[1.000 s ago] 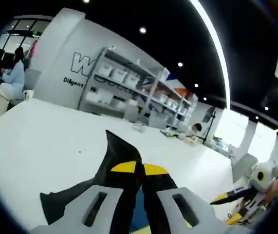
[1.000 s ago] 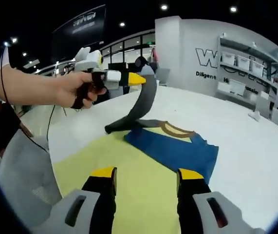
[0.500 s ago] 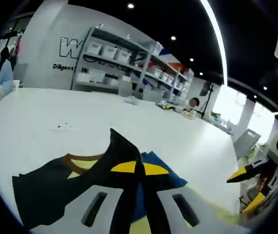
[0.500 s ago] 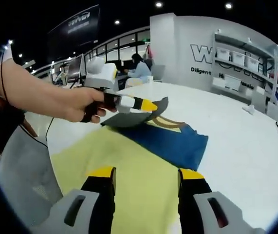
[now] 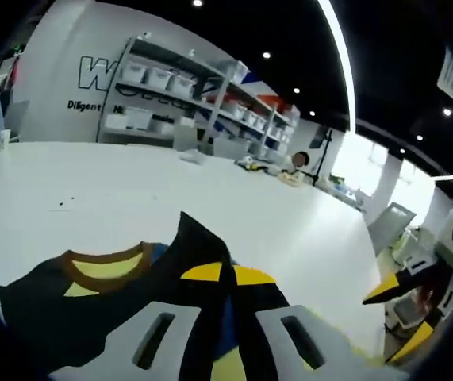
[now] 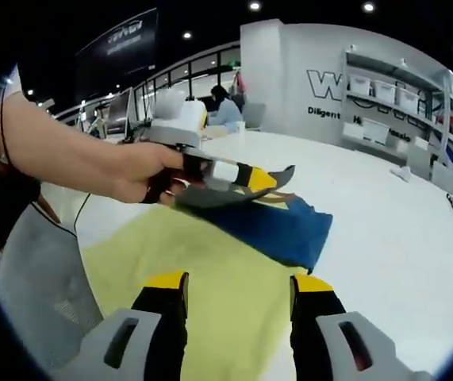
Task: Fold the garment on the visible template until the final outline fits inside the template.
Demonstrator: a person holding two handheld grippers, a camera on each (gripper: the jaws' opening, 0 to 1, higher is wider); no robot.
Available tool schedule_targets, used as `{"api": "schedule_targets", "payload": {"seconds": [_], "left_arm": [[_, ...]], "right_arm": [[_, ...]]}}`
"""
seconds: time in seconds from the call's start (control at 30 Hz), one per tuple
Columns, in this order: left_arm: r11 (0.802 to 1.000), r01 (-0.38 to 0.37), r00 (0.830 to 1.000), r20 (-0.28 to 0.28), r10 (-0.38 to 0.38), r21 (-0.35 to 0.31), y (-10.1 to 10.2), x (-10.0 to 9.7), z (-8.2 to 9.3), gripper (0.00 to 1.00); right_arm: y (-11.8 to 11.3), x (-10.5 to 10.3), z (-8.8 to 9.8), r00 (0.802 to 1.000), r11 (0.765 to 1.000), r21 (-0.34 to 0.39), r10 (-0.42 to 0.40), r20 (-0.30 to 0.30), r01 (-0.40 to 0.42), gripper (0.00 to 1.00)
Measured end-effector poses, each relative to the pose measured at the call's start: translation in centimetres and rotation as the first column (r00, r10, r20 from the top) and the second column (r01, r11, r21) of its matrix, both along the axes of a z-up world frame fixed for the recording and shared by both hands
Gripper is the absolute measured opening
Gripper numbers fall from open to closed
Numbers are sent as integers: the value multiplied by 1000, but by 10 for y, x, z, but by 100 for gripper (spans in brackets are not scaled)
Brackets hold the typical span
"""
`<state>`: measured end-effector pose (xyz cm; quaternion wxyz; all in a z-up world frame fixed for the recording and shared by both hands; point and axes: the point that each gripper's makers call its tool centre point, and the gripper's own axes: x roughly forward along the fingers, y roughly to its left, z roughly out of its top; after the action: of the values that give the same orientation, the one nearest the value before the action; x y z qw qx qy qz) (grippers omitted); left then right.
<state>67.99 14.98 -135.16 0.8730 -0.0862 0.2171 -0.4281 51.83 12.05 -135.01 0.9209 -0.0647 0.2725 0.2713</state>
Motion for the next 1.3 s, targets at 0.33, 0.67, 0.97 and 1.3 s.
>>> {"api": "schedule_targets", "payload": {"seconds": [0.33,0.67,0.97,1.3], "left_arm": [[999,36,997,-73,-33,40,-14,-16,-30,7],[995,83,996,-33,-82,50,17,-40,-12,22],[975,198,980,4,-200,102,80,-91,-2,20],[882,397,915,-34,-402,255,166,-179,-22,21]], "right_arm": [[-6,-3,1,1000,1000,-5,-10,-7,10,49],[5,-2,-8,1000,1000,7,7,-20,-6,50],[22,-9,-24,995,996,0,91,-42,-91,50],[31,-32,-42,953,957,-28,283,-108,-288,45]]}}
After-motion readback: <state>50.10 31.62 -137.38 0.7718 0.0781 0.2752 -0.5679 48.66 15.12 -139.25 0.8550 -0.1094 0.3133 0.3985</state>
